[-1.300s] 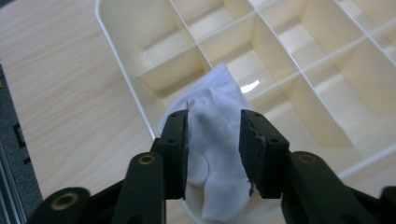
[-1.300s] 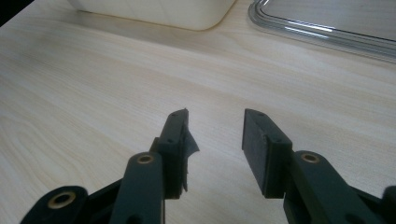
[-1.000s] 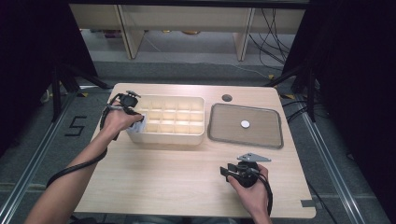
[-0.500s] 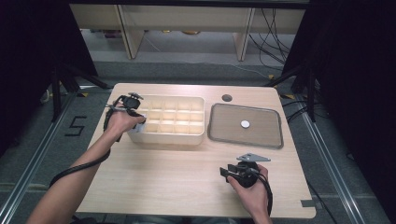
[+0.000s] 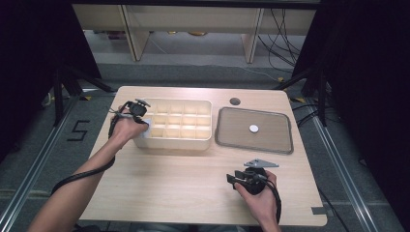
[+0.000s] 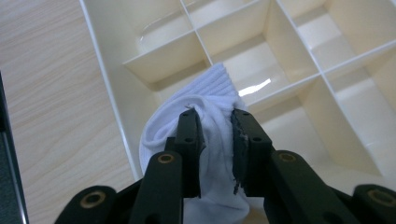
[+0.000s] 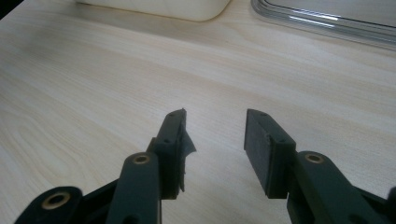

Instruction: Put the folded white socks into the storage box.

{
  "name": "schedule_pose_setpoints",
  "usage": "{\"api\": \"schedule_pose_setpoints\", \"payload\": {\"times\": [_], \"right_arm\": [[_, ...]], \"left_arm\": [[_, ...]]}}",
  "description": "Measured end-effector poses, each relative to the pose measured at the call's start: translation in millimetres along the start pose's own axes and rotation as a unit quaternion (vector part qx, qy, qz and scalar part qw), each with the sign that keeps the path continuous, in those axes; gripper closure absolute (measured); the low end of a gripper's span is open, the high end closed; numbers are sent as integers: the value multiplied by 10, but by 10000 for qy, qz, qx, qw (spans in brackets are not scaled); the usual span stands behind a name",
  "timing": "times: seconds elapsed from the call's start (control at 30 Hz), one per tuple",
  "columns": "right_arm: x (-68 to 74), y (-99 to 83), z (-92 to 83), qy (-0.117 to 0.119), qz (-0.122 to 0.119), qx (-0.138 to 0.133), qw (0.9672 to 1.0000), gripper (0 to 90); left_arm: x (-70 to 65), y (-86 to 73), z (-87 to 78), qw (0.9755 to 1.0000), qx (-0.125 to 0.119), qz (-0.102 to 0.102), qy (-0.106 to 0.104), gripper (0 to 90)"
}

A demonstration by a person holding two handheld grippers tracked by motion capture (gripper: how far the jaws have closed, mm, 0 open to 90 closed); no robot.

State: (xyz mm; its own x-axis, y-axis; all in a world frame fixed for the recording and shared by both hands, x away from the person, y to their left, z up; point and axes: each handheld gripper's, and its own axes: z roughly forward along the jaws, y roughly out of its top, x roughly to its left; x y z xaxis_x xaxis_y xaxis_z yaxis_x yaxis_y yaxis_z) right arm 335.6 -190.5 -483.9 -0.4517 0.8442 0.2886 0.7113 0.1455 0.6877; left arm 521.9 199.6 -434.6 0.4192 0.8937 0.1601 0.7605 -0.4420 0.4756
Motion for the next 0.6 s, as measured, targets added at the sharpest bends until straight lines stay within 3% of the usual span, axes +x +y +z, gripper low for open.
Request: {"api": "schedule_pose_setpoints", "payload": {"times": [0.23, 0.27, 0.33, 0.4, 0.6], "right_arm": [[10, 1, 1, 62, 4, 26, 10000, 594], [-18, 5, 5, 39, -161, -21, 9999, 594], [-17, 5, -3, -55, -174, -16, 9998, 594], [-23, 3, -4, 4, -146, -36, 9999, 594], [-22, -1, -10, -34, -164, -26, 9999, 594]], "left_arm": [[12, -33, 30, 9999, 119, 8, -101, 758], [13, -32, 34, 9998, 153, 33, -110, 759], [5, -37, 46, 9998, 160, 82, -95, 762], [-3, -45, 53, 9997, 206, 142, -70, 767], [16, -88, 77, 9994, 274, 128, -166, 776]]}}
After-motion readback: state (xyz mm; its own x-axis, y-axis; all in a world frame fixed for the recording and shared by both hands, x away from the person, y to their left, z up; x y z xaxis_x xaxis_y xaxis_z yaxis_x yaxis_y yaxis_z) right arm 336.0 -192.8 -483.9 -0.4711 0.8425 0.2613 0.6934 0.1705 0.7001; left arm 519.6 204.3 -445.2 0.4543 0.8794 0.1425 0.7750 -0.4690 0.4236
